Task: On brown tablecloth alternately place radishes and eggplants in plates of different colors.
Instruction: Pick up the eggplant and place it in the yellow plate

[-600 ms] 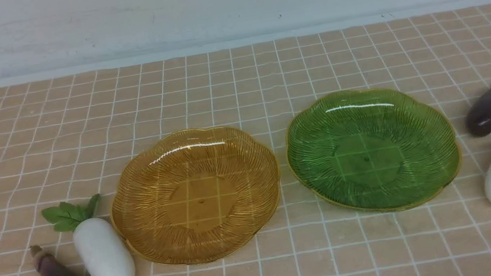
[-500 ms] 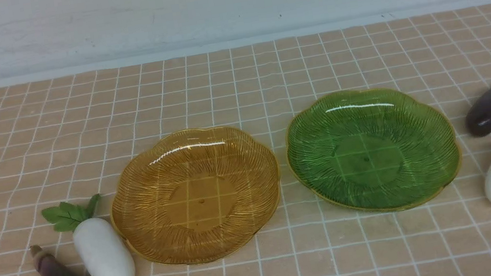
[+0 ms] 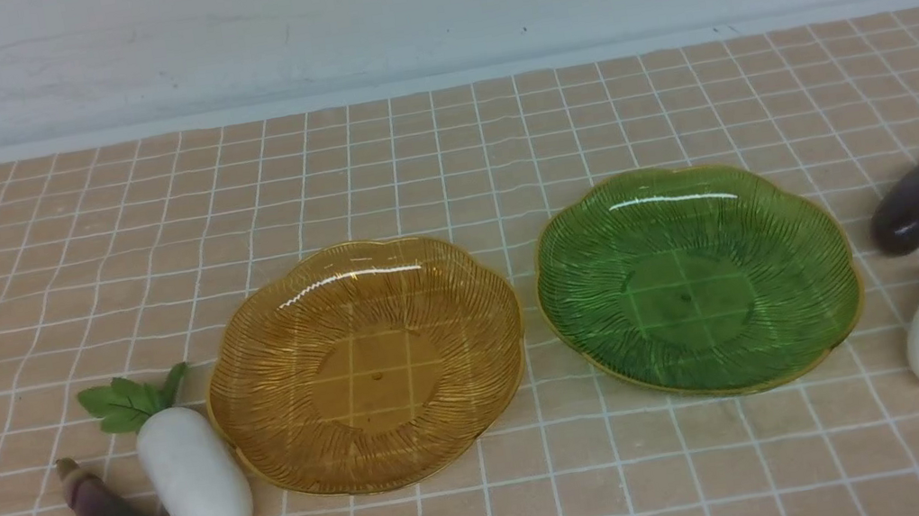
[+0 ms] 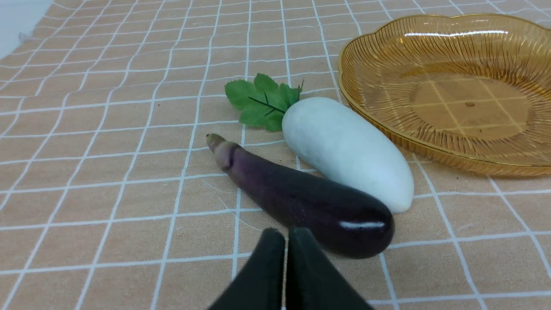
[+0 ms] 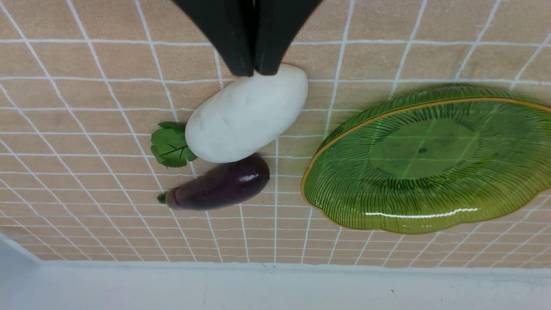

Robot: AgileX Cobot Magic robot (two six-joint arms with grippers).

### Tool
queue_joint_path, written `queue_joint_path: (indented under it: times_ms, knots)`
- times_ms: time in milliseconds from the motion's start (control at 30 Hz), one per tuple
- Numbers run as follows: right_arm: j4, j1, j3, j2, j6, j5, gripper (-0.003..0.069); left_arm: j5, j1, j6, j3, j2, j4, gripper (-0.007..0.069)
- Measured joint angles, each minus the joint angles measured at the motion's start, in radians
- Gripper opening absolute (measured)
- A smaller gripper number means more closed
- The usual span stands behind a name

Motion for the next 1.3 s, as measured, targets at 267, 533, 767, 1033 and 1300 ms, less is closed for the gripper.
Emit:
queue_joint_path:
  times_ms: [267,533,767,1033,1300]
  knots:
    - [0.001,0.0,0.0,0.0,0.0,0.0,-0.0015,-0.015,0.0,-0.081,0.0,0.0,-0.209,-0.0003]
    - [0.001,0.0,0.0,0.0,0.0,0.0,-0.0015,-0.291,0.0,-0.123,0.0,0.0,-0.687,-0.0003]
    - [0.3,0.0,0.005,0.0,0.141,-0.165,-0.0015,-0.532,0.0,-0.07,-0.088,0.0,-0.837,-0.0003]
    - [0.65,-0.001,0.005,0.0,0.164,-0.345,-0.0015,-0.095,0.0,0.284,-0.518,0.351,-0.737,-0.0003]
    - [0.633,0.002,-0.052,0.0,0.083,-0.184,-0.0015,0.341,0.015,-0.017,-0.683,0.961,-0.259,-0.0003]
